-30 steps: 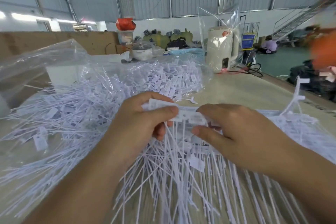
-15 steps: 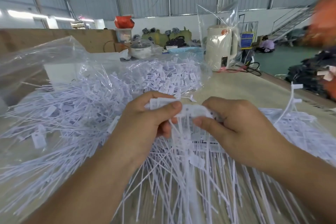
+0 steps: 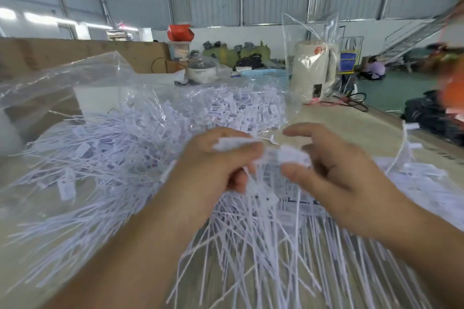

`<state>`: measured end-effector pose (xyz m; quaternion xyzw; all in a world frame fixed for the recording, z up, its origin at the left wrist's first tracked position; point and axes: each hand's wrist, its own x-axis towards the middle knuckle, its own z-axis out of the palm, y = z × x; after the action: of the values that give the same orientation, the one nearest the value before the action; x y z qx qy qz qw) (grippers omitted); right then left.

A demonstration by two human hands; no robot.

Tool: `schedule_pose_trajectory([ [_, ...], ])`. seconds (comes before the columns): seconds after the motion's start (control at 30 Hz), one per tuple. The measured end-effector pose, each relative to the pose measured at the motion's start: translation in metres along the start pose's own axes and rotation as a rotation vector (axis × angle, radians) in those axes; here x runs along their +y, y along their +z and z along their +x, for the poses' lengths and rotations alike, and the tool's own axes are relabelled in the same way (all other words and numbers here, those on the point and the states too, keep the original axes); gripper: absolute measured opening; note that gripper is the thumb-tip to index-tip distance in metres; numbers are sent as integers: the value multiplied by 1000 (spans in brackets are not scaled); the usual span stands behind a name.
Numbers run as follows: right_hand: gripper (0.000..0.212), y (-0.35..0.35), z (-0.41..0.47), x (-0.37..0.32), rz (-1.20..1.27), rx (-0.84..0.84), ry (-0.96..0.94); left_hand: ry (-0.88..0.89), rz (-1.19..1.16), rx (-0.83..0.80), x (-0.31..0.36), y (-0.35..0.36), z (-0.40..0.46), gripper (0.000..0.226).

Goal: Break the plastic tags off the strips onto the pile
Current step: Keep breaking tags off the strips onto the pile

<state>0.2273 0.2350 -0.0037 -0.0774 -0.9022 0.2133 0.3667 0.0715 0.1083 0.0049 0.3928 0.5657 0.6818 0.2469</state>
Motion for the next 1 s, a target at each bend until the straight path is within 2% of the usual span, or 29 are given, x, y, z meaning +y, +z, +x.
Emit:
schedule_pose_trajectory([
  [0.07, 55, 6, -1, 0, -64, -138, -61, -19, 31, -90, -3, 9, -5, 10],
  [0.13, 60, 6, -1, 2, -111, -204, -75, -43, 32, -74, -4, 11, -6, 12],
  [0.37, 69, 4, -2, 1, -207, -307, -57, 43, 231, -67, -3, 13, -11, 20],
  [0.53, 56, -2, 0, -3, -376, -291, -15, 21, 214, 1, -8, 5, -2, 18],
  [0.63, 57, -9, 2, 0, -497, -271, 46, 23, 175, 40, -7, -7, 5, 18],
  [0.83, 42, -9, 3, 4, -413, -313, 95, -10, 209, -11, -9, -9, 6, 20],
  [1.0, 27, -8, 1, 4, -336, -307, 65, 0, 317, 49, -5, -5, 2, 40],
])
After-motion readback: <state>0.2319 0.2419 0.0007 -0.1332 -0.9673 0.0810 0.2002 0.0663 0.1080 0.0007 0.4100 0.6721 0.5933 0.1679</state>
